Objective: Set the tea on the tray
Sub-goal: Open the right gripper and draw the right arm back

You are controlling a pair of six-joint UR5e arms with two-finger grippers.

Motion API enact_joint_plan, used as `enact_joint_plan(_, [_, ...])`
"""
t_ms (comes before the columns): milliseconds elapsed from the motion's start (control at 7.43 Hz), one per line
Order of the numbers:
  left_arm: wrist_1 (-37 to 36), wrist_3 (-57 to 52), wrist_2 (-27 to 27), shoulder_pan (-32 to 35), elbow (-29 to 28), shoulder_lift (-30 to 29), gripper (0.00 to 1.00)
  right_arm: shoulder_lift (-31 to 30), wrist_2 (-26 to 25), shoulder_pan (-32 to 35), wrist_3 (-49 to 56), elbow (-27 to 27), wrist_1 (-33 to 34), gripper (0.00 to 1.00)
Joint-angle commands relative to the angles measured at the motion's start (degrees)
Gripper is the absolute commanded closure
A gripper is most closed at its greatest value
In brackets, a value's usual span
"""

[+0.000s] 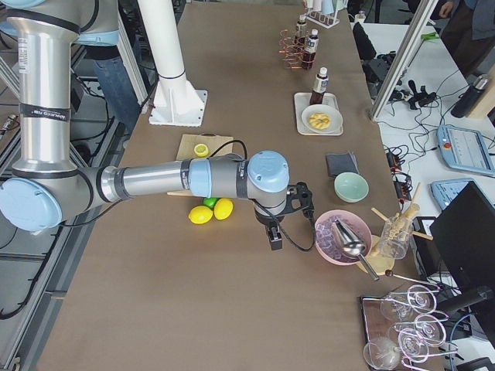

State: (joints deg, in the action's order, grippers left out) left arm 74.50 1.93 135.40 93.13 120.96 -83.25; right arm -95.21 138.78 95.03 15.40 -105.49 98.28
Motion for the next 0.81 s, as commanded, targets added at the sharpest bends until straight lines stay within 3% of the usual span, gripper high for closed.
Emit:
enact_joint_plan(0, [0.5,-0.1,0.1,0.2,-0.8,1.5,0.03,-0.2,-0.3,0.1,0.2,-0.3,0.6,0.0])
enact_joint_plan(673, [2.7,0.0,0.1,0.0,-2.4,1.7,0.03,0.5,-0.7,-0.3,0.1,0.0,0.7,0.0])
